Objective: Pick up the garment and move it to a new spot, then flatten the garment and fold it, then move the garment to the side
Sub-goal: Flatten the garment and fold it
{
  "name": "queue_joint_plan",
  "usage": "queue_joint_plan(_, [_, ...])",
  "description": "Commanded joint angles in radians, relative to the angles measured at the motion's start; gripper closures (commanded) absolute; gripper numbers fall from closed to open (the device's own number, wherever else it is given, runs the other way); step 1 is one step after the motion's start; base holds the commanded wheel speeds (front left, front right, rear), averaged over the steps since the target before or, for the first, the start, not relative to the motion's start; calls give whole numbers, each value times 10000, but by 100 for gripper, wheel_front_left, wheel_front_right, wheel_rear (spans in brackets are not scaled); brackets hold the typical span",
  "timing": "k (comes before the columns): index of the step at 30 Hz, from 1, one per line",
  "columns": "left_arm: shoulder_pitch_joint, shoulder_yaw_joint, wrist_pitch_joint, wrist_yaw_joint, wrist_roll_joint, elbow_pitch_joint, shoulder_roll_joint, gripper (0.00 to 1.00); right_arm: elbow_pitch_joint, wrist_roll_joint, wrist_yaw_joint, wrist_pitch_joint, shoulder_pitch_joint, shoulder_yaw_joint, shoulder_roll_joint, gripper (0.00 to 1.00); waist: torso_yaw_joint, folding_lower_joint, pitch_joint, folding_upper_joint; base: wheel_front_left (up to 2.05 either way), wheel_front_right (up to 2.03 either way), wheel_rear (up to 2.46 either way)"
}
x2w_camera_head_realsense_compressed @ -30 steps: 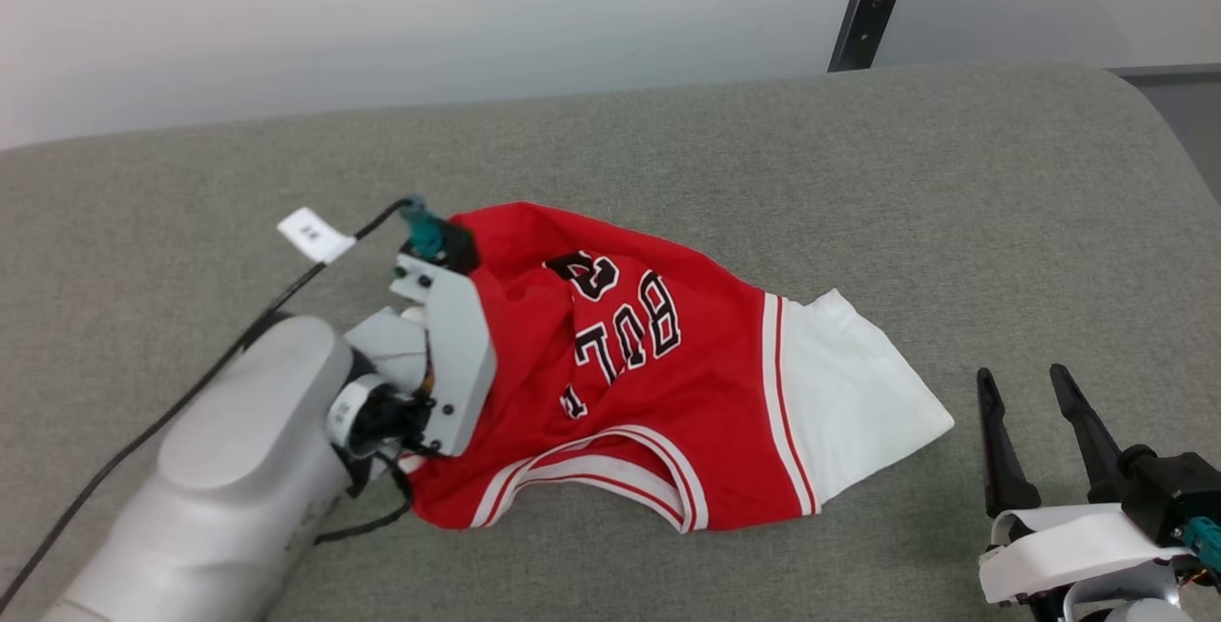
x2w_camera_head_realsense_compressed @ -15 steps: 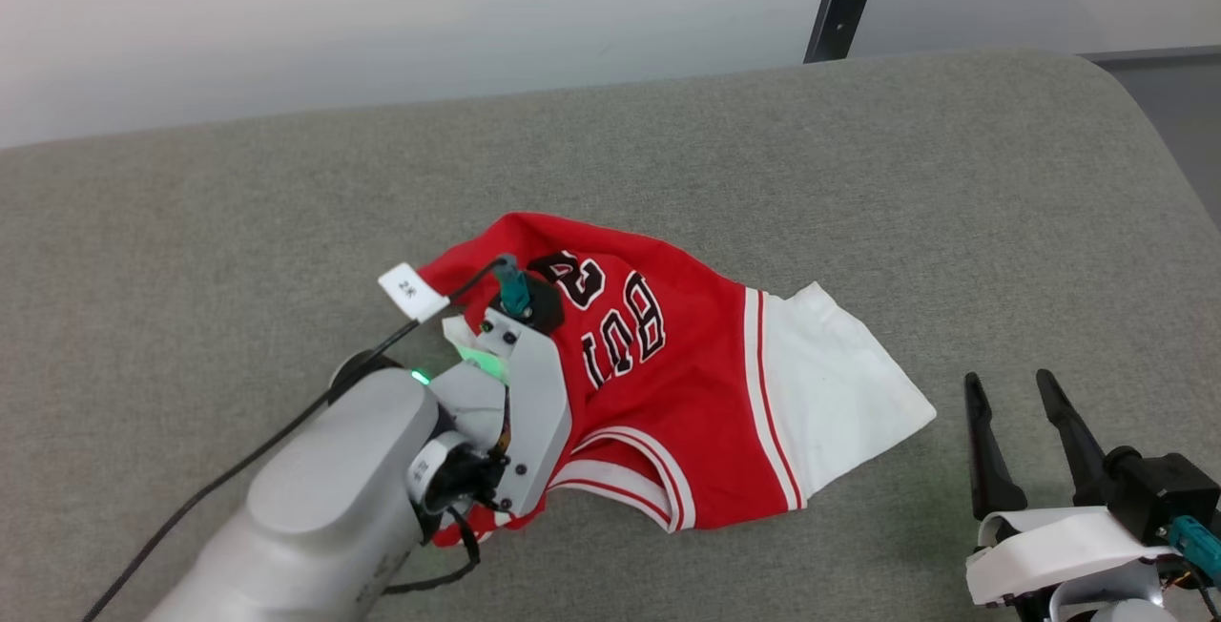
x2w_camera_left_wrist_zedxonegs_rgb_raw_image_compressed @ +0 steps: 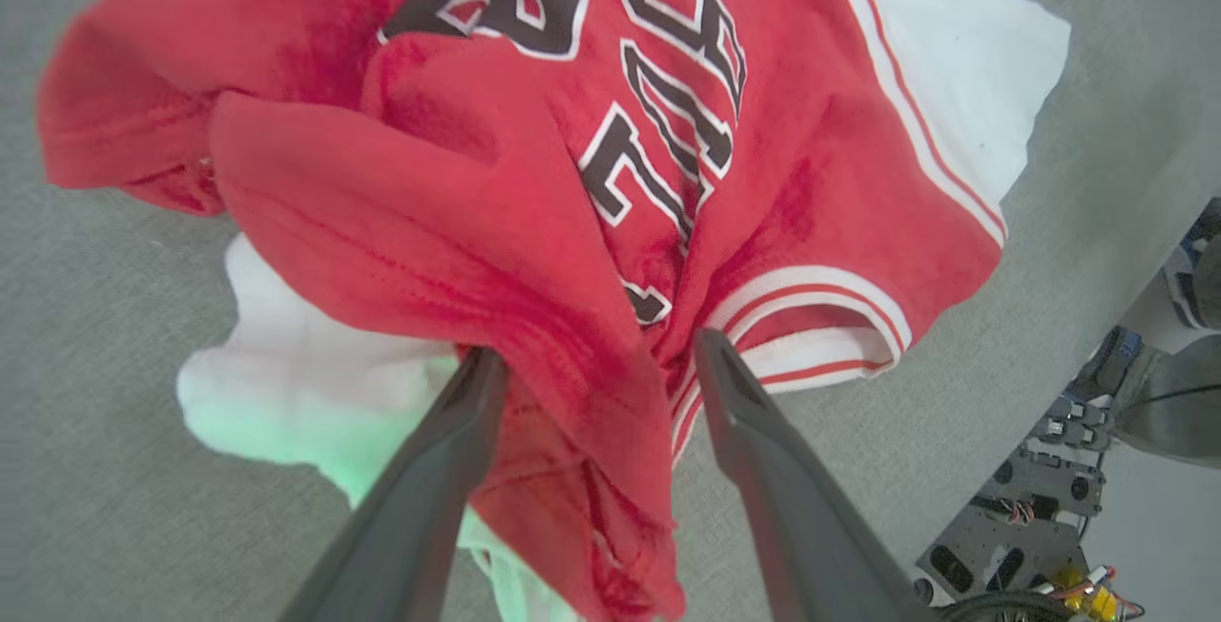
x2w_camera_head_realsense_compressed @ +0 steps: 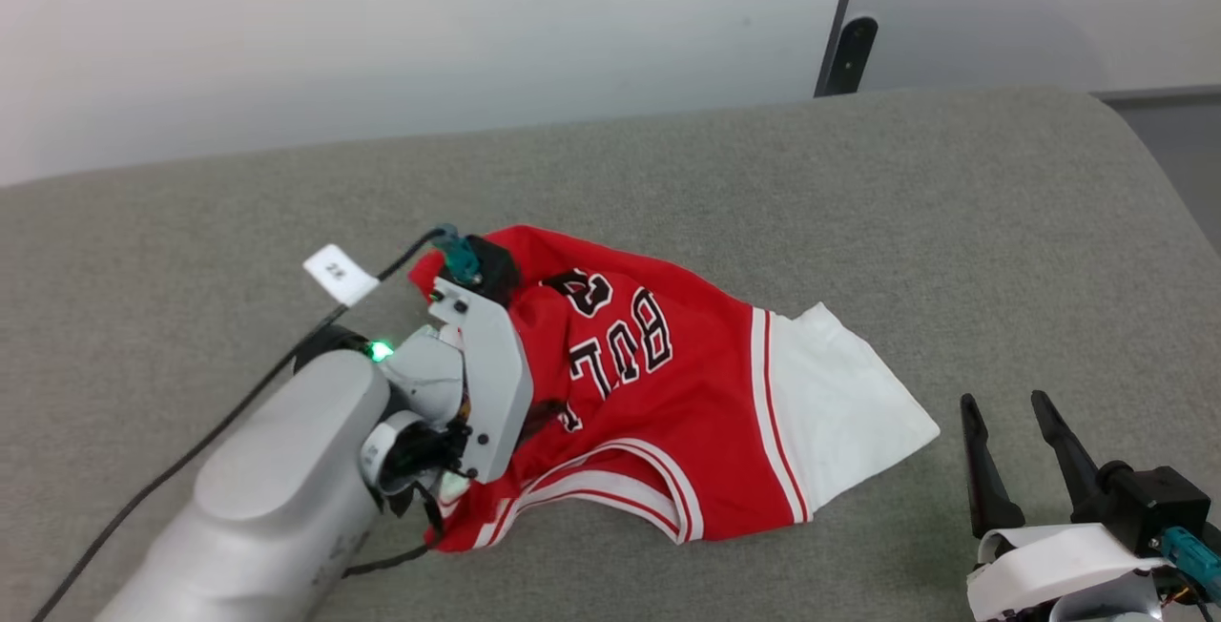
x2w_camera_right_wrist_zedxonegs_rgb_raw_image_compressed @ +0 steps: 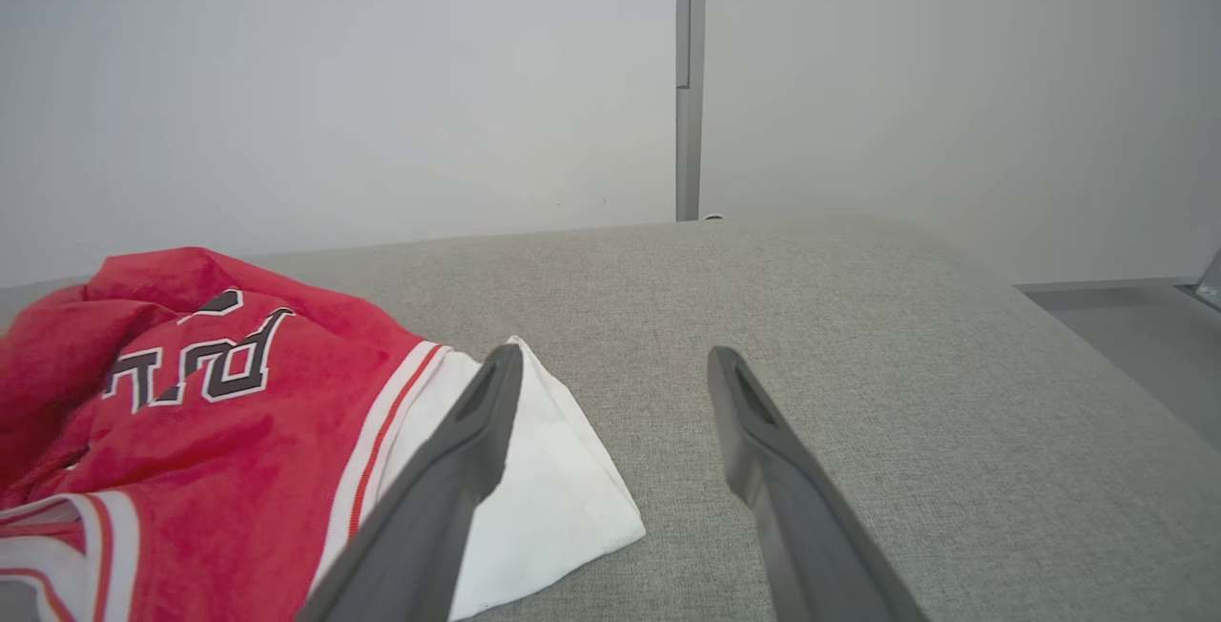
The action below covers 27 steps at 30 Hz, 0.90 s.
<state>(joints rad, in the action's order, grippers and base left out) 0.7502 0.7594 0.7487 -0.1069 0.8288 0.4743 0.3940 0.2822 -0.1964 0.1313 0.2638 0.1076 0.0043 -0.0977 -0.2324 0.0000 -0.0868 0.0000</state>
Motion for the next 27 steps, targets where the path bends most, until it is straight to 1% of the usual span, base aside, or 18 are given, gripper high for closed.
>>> queue_joint_plan(1, [-255, -140, -228, -63, 129, -149, 127, 0, 24, 39, -11, 10, -157, 31, -109, 0, 177, 0, 267, 0, 0, 0, 0])
queue_joint_plan(4, [-417, -241, -474, -69, 224, -348, 228, 0, 10, 51, -11, 10, -220, 65, -151, 0, 271, 0, 405, 0, 0, 0, 0])
queue_joint_plan(7, [-698, -445, -1011, -88, 313, -694, 466, 0, -131, 105, -11, 11, -235, 167, -262, 0, 421, 0, 592, 0, 0, 0, 0])
queue_joint_plan(12, [-1447, -889, -2380, -104, 312, -1304, 857, 0, -375, 143, -11, 10, -433, 235, -338, 0, 650, 0, 853, 0, 0, 0, 0])
queue_joint_plan(14, [-1796, -1108, -3087, -69, 239, -1527, 991, 0, -529, 194, -11, 10, -486, 269, -368, 0, 723, 0, 917, 0, 0, 0, 0])
queue_joint_plan(15, [-2040, -1255, -3460, 42, 290, -1615, 1000, 0, -599, 209, -11, 10, -554, 268, -365, 0, 760, 0, 949, 0, 0, 0, 0])
queue_joint_plan(18, [-2698, -1642, -4711, 162, 221, -1894, 1102, 0, -768, 221, -11, 8, -705, 329, -366, 0, 858, 0, 1040, 0, 0, 0, 0])
queue_joint_plan(20, [-3239, -1937, -5689, 275, 254, -2021, 1032, 0, -891, 239, -11, 10, -742, 357, -362, 0, 916, 0, 1086, 0, 0, 0, 0])
queue_joint_plan(23, [-3990, -2089, -7150, 354, -146, -2228, 1021, 0, -1157, 312, -11, 10, -884, 320, -324, 0, 1070, 0, 1148, 0, 0, 0, 0])
queue_joint_plan(25, [-4423, -2151, -8003, 548, -477, -2263, 1003, 0, -1366, 340, -11, 10, -1009, 257, -300, 0, 1194, 0, 1192, 0, 0, 0, 0])
queue_joint_plan(27, [-4821, -2314, -8902, 718, -597, -2346, 798, 0, -1532, 398, -11, 10, -1091, 300, -294, 0, 1324, 0, 1225, 0, 0, 0, 0])
